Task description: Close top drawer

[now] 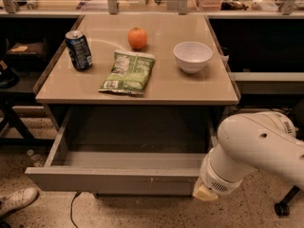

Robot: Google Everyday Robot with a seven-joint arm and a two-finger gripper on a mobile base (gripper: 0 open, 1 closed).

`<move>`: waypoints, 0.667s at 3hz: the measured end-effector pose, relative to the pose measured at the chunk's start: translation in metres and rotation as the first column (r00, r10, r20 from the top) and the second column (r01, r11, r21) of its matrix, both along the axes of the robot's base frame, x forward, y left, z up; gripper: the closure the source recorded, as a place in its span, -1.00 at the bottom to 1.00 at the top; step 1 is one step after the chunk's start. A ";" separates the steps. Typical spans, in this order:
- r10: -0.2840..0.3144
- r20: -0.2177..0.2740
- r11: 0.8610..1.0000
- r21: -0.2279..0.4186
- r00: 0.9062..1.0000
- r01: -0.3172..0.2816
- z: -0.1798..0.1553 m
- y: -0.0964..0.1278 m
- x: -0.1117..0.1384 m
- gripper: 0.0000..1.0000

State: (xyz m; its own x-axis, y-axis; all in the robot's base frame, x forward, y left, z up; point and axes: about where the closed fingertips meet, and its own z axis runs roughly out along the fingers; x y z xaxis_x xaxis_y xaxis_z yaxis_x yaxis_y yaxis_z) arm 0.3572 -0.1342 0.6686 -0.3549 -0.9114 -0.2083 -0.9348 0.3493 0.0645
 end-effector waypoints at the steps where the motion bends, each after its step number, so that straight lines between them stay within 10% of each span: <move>1: 0.000 0.081 1.000 -0.004 0.997 0.000 0.009 0.002 0.032 1.00; 2: 0.000 0.081 1.000 -0.004 0.997 0.000 0.009 0.002 0.031 1.00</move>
Offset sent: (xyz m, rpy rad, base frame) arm 0.0572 -0.0141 0.0008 -0.0182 -0.1051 -0.0106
